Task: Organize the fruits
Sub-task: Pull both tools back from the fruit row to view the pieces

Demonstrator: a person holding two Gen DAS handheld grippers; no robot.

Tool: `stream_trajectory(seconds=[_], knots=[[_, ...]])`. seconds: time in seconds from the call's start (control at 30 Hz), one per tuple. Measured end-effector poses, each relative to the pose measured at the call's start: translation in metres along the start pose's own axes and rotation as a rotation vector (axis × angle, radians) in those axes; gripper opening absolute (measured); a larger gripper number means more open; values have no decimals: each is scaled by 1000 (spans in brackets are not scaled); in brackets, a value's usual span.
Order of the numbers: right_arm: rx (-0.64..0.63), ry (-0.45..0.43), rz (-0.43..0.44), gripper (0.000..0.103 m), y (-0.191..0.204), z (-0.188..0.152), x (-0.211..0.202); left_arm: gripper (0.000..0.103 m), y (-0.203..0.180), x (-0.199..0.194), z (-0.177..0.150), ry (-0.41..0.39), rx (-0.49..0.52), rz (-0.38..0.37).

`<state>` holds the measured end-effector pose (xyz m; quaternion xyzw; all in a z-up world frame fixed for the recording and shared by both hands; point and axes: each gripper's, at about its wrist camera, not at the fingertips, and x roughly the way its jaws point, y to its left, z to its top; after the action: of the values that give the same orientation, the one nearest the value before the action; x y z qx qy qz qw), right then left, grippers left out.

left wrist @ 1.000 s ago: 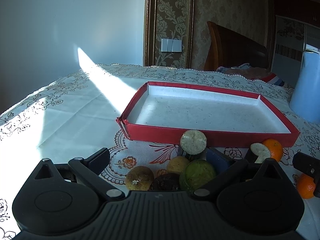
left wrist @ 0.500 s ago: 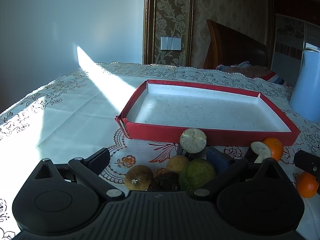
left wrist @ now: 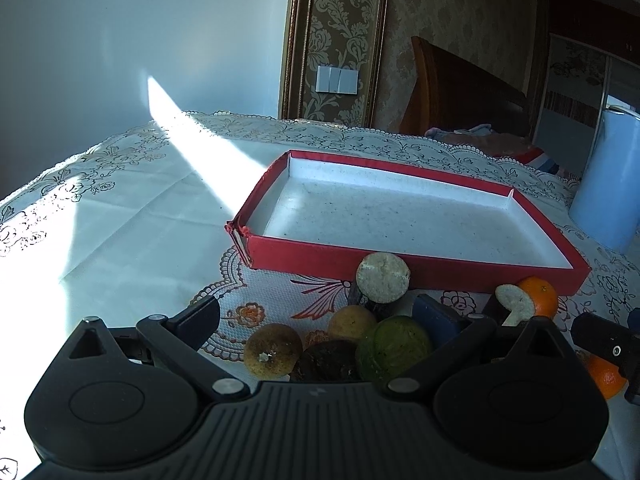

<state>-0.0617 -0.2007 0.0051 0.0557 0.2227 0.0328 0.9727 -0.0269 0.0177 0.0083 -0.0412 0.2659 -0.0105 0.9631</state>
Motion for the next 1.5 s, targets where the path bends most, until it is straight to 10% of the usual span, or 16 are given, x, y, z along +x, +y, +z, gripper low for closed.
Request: stream_trajectory(seconds=[0.9, 1.5], knots=[[-115, -8, 96, 103, 0, -4, -22, 103, 38, -61, -20, -118, 75, -79], [-81, 2, 104, 103, -8, -4, -22, 96, 1, -67, -47, -54, 186, -160]])
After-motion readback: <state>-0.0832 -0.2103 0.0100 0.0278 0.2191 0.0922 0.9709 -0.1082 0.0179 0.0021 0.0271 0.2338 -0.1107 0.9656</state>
